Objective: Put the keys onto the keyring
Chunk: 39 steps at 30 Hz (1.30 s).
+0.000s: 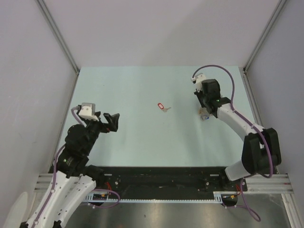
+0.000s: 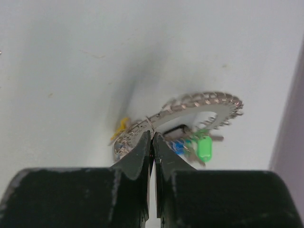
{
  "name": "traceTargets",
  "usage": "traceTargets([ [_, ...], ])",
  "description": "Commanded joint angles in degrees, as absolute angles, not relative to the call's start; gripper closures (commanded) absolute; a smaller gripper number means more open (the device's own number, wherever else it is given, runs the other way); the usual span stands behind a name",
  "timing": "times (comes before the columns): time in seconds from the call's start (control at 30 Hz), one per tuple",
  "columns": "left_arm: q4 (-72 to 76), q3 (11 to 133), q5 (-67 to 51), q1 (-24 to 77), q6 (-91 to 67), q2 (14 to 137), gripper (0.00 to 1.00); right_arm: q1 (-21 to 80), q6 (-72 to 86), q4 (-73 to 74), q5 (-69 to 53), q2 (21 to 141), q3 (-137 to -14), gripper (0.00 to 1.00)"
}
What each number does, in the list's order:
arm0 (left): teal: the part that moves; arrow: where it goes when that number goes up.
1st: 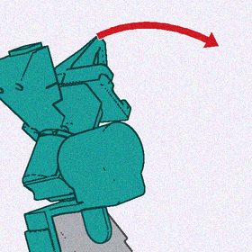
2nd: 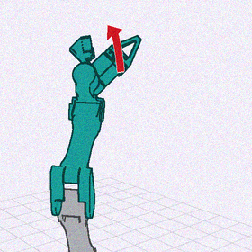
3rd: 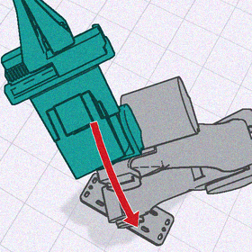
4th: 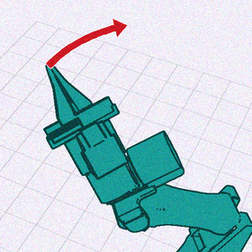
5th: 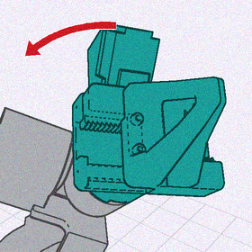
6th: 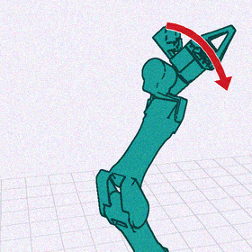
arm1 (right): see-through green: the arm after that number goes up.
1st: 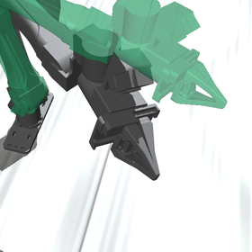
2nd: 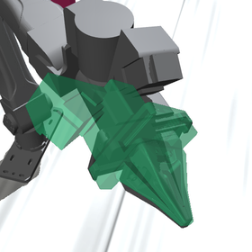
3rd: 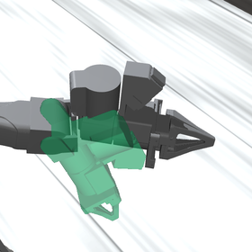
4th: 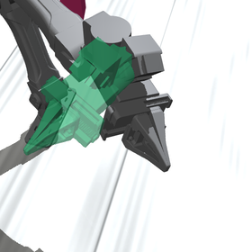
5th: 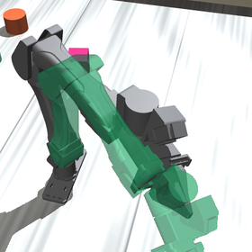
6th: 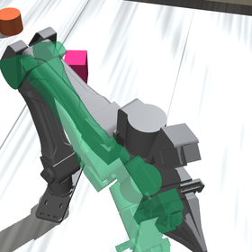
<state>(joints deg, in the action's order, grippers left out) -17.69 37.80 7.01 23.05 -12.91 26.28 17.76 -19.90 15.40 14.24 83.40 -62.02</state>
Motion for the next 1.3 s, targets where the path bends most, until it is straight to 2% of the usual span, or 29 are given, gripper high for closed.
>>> traceTargets([
  [0.0, -19.69, 36.3, 16.16, 22.59, -8.88, 19.44, 0.0, 18.02, -10.05, 7.13, 5.47, 88.5, -59.6, 0.94],
  [0.07, -19.95, 35.43, 16.44, 22.59, -7.22, 15.76, 0.0, 17.41, -7.31, 4.85, 3.96, 91.13, -57.4, 0.91],
  [0.23, -19.69, 32.97, 16.44, 22.59, -5.01, 8.54, 0.0, 16.52, -0.27, 1.59, 0.71, 90.1, -53.1, 0.58],
  [0.3, -18.55, 32.26, 16.61, 22.59, -5.01, 5.9, 0.0, 16.17, 1.22, 1.4, 0.62, 86.15, -52.47, 0.47],
  [0.37, -17.93, 31.91, 17.49, 22.5, -4.75, 4.66, 0.0, 16.0, 2.37, 2.37, 0.62, 80.55, -51.6, 0.41],
  [0.4, -17.76, 31.99, 18.1, 22.5, -4.66, 3.7, 0.0, 15.82, 2.55, 2.81, 0.62, 78.33, -51.07, 0.33],
  [0.47, -17.23, 31.47, 19.86, 22.5, -4.92, 2.38, 0.0, 15.3, 3.69, 4.21, 2.1, 70.89, -49.49, 0.23],
  [0.57, -17.23, 31.2, 20.74, 22.41, -5.01, 0.97, 0.0, 14.15, 4.39, 6.23, 4.64, 62.69, -47.47, 0.14],
  [0.73, -16.35, 29.8, 23.55, 22.32, -5.1, -5.52, 0.0, 13.62, 4.66, 13.25, 9.75, 45.9, -46.58, 0.06],
  [0.77, -16.09, 29.71, 23.73, 22.24, -5.1, -6.84, 0.0, 13.62, 5.01, 13.97, 11.15, 43.62, -46.32, 0.01],
  [0.93, -15.74, 29.71, 26.37, 22.15, -6.07, -7.12, 0.0, 13.62, 7.12, 18.79, 16.51, 29.65, -43.77, 0.0],
  [1.07, -14.95, 29.8, 26.46, 22.06, -6.33, -7.91, 0.0, 13.62, 9.31, 21.0, 22.57, 21.65, -42.72, 0.0],
  [1.27, -13.45, 29.27, 25.23, 21.8, -6.42, -8.0, 0.0, 13.62, 9.14, 21.36, 25.4, 10.3, -39.12, 0.0],
])
